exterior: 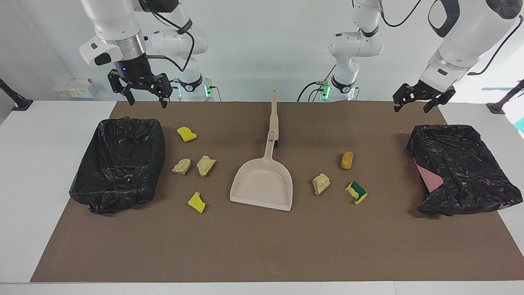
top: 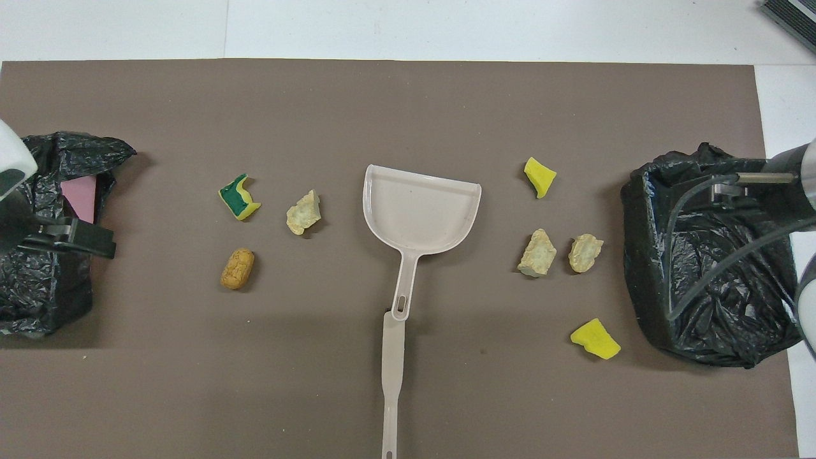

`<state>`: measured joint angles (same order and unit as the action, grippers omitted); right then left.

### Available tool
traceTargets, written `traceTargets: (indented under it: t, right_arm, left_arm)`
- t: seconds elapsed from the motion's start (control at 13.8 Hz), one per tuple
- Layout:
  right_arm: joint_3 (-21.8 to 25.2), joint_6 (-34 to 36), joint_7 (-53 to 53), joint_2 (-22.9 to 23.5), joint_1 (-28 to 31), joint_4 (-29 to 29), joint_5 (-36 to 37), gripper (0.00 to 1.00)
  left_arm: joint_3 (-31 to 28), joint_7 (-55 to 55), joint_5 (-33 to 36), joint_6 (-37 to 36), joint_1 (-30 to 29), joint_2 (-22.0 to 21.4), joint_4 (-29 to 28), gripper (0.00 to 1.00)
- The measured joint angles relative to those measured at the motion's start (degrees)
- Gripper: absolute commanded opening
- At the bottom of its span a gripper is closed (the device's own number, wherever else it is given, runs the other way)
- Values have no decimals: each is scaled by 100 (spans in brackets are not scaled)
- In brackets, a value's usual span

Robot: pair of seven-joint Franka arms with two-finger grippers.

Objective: Sweep and dump trash in bin

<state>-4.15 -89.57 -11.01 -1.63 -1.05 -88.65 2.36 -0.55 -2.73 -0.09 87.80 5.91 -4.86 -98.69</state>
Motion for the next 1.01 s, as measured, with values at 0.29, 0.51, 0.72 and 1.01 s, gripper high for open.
traceTargets:
  t: [0.29, 0.51, 0.72, 1.01]
  right_arm:
    - [1, 0, 0, 0, 0, 0, 0, 100]
    - [11, 0, 0, 0, 1, 0, 0, 100]
    - [16, -40, 0, 0, 0, -1, 0, 100]
    - [-40, -272, -551, 77, -81, -54, -12, 100]
  left_arm:
    - [24, 272, -21, 239, 806, -462, -835, 100]
    - [39, 1132, -118, 656, 1528, -624, -1355, 100]
    - [53, 1904, -187, 1073, 2256, -711, -1788, 100]
    - [56, 2578, -246, 1872, 2991, -718, -2450, 100]
